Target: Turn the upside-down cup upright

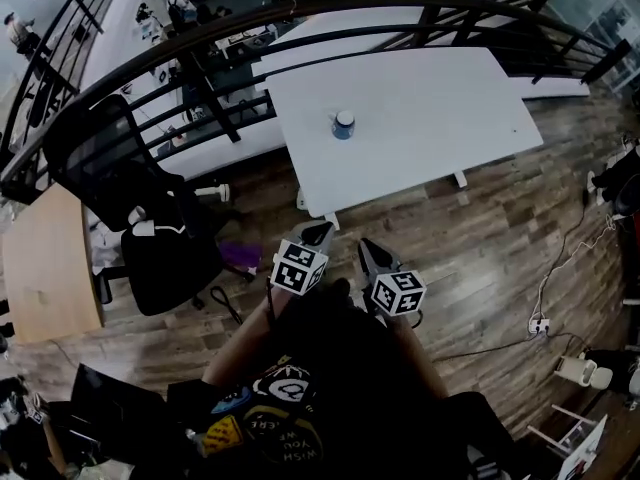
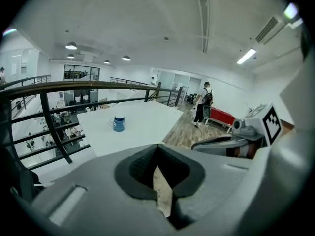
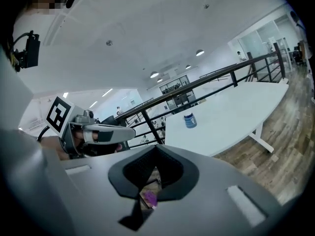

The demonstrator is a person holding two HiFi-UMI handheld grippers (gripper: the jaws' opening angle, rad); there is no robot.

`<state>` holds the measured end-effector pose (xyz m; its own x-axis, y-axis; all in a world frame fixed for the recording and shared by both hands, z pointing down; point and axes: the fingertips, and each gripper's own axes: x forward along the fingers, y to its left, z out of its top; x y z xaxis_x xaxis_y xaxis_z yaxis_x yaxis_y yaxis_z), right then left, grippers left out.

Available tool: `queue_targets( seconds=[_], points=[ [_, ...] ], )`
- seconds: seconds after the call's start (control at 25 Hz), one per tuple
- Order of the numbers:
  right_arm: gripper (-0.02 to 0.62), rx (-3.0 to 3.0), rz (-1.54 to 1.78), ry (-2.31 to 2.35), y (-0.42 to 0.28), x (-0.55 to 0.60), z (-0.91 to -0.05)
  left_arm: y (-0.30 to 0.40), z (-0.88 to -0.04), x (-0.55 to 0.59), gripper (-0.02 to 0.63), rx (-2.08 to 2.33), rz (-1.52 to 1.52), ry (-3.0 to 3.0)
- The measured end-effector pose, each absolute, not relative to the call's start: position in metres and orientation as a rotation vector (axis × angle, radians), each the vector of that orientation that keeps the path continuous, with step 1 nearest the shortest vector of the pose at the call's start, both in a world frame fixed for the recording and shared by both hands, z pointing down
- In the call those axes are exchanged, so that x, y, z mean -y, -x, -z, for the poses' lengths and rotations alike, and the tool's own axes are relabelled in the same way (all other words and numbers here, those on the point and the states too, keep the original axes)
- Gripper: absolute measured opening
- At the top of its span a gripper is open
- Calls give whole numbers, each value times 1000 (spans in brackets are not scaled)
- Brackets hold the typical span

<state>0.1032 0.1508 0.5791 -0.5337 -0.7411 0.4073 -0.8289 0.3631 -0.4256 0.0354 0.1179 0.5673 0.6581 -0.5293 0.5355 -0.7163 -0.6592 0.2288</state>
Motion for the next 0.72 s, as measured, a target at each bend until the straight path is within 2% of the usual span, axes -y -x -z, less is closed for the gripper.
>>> queue_targets(
  seconds=[0.36,0.72],
  points=[
    [-2,2458,-864,-1273,-96,-46,-619,-25,-600,-17,5,1028,-624,-2350],
    [8,2359,-703,-1261,-81,87,-703,-11,-660,89,5,930,-658,-2308]
  ],
)
